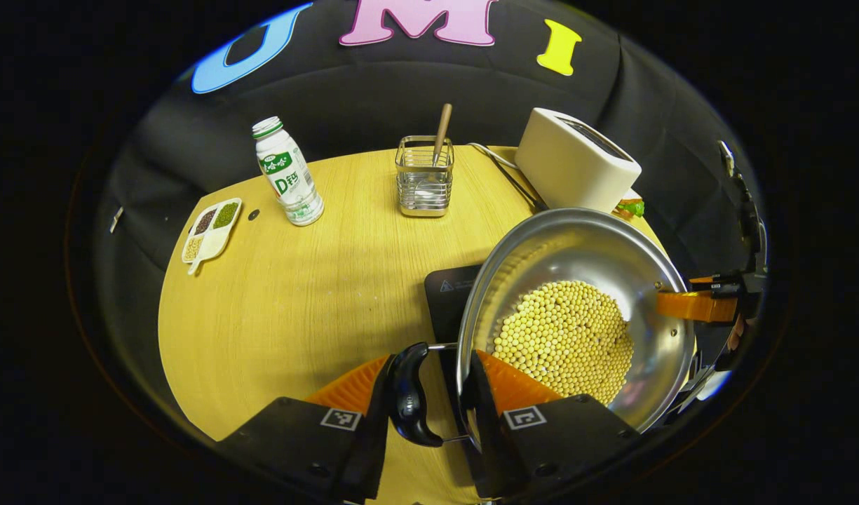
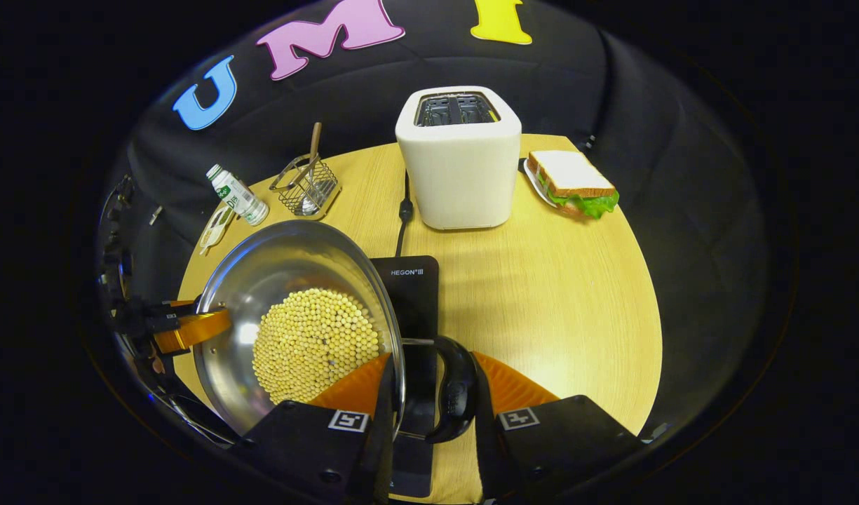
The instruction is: First push the handle of the pot to place it horizontally, then grasp the pot with both hands and set it on the induction cooktop.
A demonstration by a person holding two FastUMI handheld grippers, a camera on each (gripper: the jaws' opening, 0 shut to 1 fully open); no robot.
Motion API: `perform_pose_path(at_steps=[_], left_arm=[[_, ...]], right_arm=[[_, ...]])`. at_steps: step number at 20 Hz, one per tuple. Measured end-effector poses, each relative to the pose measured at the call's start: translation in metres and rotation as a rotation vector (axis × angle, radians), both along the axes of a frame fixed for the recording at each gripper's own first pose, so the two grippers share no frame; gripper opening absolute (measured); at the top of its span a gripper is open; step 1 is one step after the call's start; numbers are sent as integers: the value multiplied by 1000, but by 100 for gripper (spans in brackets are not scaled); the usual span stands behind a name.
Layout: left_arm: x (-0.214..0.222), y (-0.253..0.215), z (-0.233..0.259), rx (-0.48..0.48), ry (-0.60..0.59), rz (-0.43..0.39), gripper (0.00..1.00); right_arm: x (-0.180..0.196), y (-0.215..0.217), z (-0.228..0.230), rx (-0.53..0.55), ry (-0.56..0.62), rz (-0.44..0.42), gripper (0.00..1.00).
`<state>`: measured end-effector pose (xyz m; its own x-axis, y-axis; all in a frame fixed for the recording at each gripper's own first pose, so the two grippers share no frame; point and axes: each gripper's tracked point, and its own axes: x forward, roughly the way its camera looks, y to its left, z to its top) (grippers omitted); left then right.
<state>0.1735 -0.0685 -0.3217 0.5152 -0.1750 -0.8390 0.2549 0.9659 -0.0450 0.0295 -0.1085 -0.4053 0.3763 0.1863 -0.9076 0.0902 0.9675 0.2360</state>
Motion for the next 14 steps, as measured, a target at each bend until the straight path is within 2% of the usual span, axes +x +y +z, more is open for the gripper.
perform_pose_path(at_steps=[7,8,12,14], left_arm=[[-1,0,-1,-5,4,9,61],[-1,0,-1,-4,5,9,58],[-4,8,-1,20,5,-5,66],[-6,5,3,18,-7,-15,84]], right_arm=[[1,0,-1,1,-3,-1,53],[1,-1,0,1,-4,-1,55],[-1,3,4,25,-6,4,60],[-3,15,9,88,-10,8,86]])
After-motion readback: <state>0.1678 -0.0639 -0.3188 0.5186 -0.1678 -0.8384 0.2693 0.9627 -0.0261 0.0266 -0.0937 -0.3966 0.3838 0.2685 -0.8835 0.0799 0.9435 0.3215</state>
